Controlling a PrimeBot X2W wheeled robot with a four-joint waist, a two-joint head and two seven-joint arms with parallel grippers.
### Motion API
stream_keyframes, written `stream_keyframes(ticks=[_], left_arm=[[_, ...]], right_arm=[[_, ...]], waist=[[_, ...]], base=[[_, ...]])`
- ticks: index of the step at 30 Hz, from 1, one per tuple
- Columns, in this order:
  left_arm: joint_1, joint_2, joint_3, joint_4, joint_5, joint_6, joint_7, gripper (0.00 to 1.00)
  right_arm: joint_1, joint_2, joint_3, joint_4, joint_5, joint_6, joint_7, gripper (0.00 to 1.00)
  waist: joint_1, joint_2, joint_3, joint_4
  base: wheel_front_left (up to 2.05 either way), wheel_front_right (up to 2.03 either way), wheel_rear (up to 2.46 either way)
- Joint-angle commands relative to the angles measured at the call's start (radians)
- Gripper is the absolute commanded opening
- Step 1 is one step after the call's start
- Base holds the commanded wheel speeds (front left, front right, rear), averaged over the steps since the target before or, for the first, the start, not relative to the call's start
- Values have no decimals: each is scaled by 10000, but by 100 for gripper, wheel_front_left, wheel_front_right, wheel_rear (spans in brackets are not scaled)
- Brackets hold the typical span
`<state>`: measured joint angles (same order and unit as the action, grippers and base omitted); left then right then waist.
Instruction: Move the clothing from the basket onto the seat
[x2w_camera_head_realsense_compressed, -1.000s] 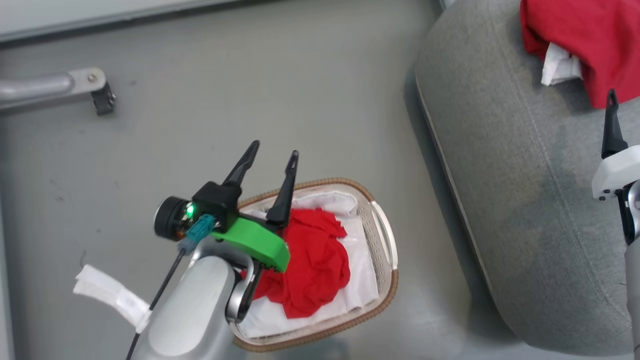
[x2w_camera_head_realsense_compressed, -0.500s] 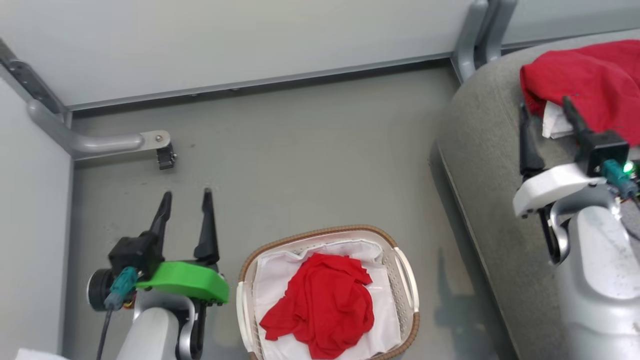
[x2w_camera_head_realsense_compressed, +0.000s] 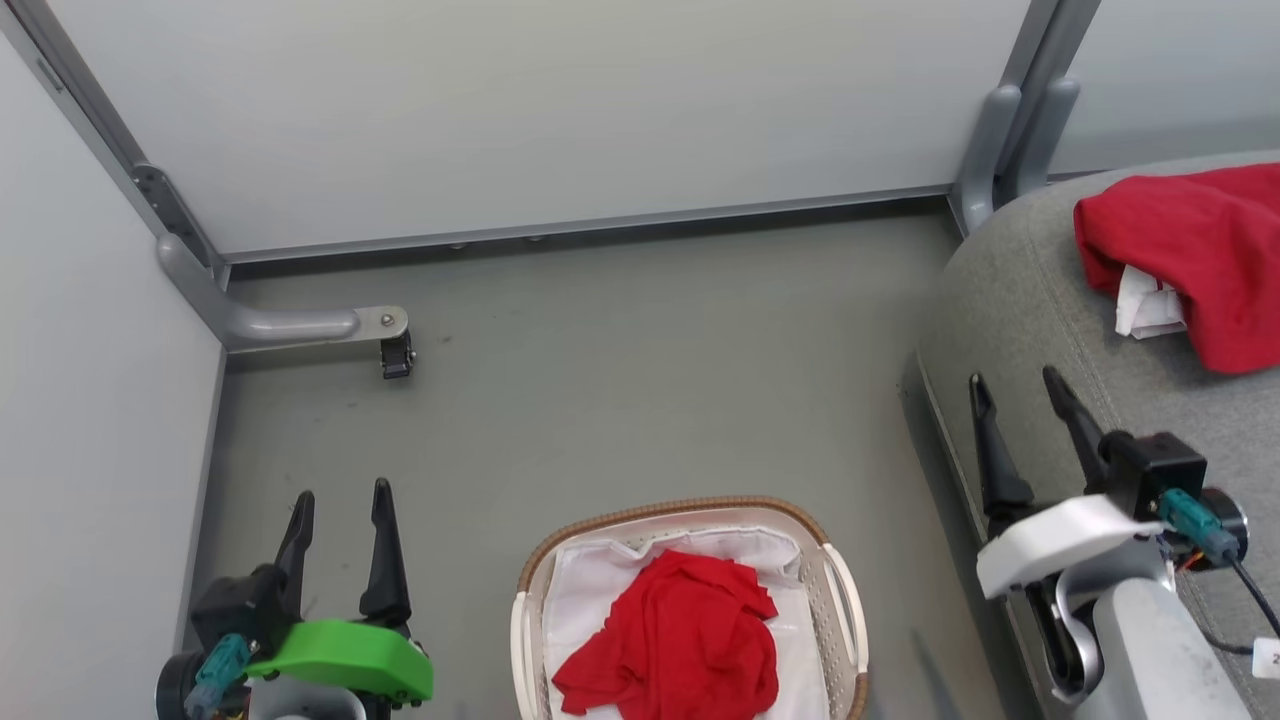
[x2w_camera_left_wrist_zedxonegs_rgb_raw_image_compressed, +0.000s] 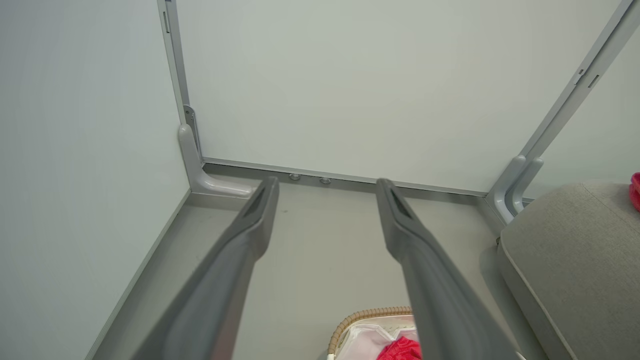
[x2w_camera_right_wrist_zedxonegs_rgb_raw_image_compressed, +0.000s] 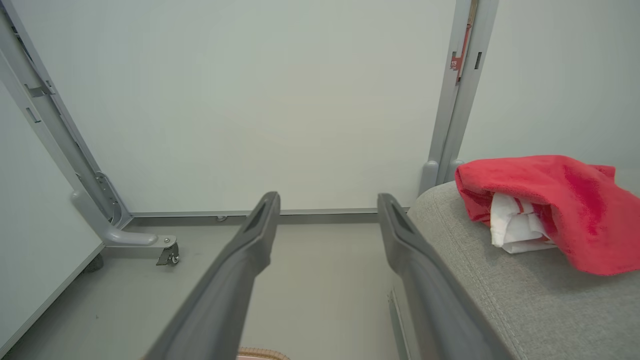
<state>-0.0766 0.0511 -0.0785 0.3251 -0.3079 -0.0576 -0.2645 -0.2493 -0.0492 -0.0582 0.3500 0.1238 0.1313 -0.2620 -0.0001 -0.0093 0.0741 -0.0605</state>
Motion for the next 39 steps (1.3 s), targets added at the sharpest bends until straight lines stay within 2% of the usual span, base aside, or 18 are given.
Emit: stream_keyframes(ticks=[1, 13, 39], left_arm=[[253, 2, 29, -59, -114, -26, 4, 100], [736, -1, -75, -191, -358, 230, 4, 100], [457, -1, -242, -119, -258, 186, 4, 100]], right_arm=[[272, -33, 64, -102, 140, -10, -46, 100], [991, -32, 394, -53, -410, -10, -46, 100], [679, -29, 278, -23, -330, -10, -46, 100]], waist=[[1, 93, -181, 75], [1, 93, -396, 34], [1, 93, -228, 63]], base=[[0, 0, 0], [0, 0, 0], [0, 0, 0]])
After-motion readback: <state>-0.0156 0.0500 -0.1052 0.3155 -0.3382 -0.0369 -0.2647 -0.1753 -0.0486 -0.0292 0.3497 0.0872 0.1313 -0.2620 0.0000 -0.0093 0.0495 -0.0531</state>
